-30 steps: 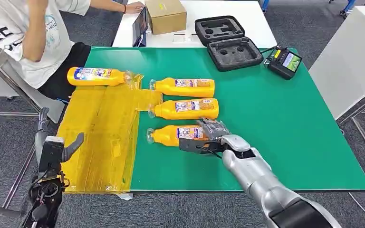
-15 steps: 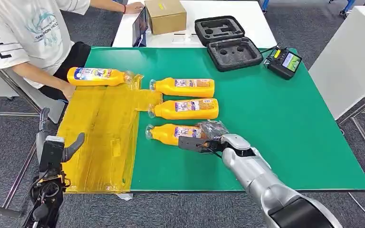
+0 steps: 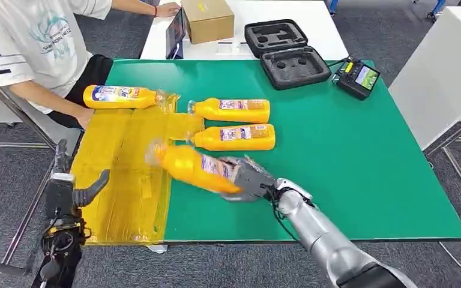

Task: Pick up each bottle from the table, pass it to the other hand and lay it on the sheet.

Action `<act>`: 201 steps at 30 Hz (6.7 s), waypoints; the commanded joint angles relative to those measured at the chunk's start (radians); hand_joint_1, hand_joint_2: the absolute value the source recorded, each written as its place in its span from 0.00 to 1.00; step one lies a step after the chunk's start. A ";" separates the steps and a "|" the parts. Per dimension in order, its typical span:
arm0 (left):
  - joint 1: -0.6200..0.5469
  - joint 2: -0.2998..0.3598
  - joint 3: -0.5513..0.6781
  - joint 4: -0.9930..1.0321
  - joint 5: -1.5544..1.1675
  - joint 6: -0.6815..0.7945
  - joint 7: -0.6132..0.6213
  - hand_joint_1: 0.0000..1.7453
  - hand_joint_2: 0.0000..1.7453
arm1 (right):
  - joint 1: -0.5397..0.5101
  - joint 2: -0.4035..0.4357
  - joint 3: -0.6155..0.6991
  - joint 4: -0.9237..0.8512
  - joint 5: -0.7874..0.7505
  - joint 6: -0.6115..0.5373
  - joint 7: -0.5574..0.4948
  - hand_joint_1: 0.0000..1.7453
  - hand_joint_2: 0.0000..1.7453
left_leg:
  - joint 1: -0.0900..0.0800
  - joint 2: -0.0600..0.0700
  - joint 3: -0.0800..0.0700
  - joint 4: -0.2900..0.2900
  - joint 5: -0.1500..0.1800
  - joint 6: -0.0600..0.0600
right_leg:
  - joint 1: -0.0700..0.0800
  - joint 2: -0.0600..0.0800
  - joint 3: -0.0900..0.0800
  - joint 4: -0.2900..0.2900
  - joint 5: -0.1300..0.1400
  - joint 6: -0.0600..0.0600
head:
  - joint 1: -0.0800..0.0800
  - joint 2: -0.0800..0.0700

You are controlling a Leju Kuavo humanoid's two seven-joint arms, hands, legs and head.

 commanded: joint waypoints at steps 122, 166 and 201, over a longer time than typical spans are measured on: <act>0.035 0.020 -0.253 -0.098 0.474 -0.588 0.219 0.00 1.00 | 0.175 0.131 0.057 -0.045 -0.297 -0.371 -0.066 1.00 1.00 | 0.000 -0.004 0.001 0.000 -0.002 -0.001 | 0.000 -0.002 0.001 0.000 -0.002 -0.001 | 0.000 0.000; -0.066 0.016 -0.359 -0.007 0.497 -0.607 0.248 0.00 1.00 | 0.155 0.216 0.235 0.126 -0.110 -0.333 -0.001 1.00 1.00 | 0.001 -0.002 0.002 -0.001 -0.002 -0.001 | 0.001 0.000 0.002 -0.001 -0.002 -0.001 | 0.000 0.000; -0.041 0.000 -0.297 -0.099 0.292 -0.354 0.133 1.00 1.00 | 0.186 0.171 0.158 -0.035 -0.149 -0.345 -0.066 0.00 0.00 | 0.001 -0.004 0.001 0.000 -0.002 -0.001 | 0.001 -0.001 0.001 0.000 -0.002 -0.001 | 0.000 0.000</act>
